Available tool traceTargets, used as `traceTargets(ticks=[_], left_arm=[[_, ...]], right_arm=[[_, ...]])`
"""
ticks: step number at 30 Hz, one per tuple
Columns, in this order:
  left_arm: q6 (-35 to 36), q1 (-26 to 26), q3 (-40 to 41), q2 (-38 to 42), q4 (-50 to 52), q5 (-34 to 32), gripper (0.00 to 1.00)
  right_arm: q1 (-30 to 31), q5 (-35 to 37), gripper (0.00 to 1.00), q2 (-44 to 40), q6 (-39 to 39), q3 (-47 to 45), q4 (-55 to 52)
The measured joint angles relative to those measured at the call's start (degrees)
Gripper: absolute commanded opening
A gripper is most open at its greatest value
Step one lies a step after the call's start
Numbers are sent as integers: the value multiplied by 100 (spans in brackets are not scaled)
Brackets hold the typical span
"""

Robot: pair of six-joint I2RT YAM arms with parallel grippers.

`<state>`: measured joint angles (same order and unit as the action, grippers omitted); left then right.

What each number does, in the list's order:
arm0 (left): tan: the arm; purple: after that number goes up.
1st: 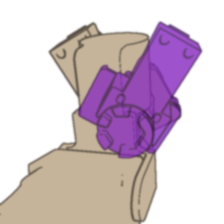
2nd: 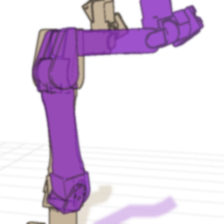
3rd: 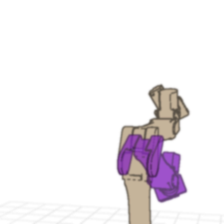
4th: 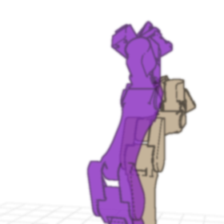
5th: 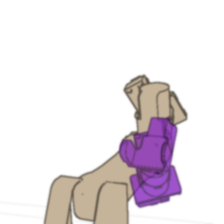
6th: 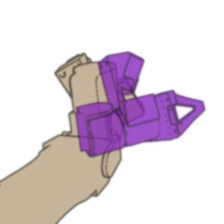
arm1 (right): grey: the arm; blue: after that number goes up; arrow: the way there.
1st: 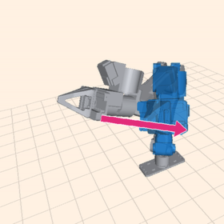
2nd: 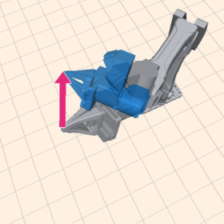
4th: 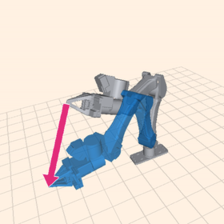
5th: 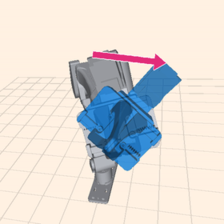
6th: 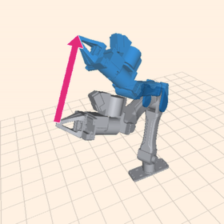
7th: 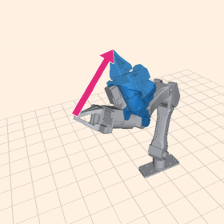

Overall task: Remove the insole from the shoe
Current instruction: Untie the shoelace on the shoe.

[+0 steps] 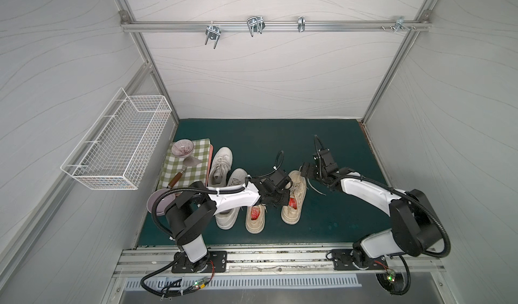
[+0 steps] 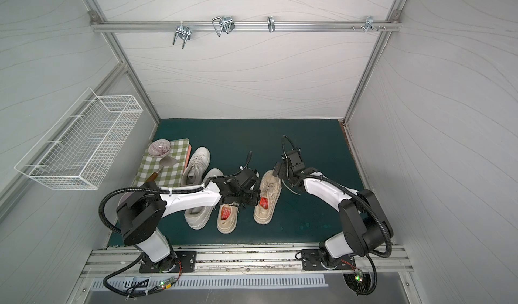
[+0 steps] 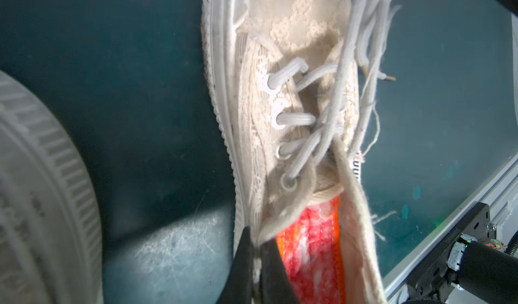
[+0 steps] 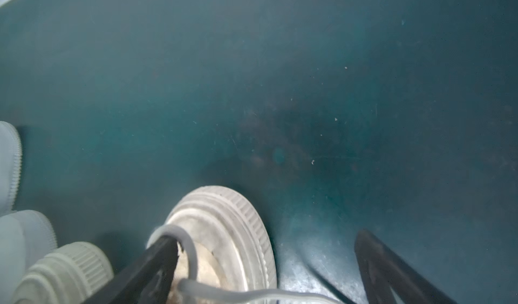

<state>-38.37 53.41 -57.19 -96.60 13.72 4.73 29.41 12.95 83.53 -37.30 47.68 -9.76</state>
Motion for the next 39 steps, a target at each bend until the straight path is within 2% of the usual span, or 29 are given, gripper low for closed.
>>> traceTargets(ticks=[12,15,19,25,32,39], left_arm=[[0,24,256,234,-11,4,0],[11,24,256,236,-9,-4,0],[22,24,256,236,-4,-20,0],[35,24,175,234,87,-20,0],[39,26,164,234,96,50,0],[-17,42,164,234,68,227,0]], right_arm=[[-660,-341,99,507,-13,743,-365],[-354,-249,99,330,120,608,-533],[146,-466,99,-103,190,149,-699],[461,-651,99,-188,216,-240,-879],[535,-968,99,146,216,-236,-520],[472,-1058,99,763,192,144,37]])
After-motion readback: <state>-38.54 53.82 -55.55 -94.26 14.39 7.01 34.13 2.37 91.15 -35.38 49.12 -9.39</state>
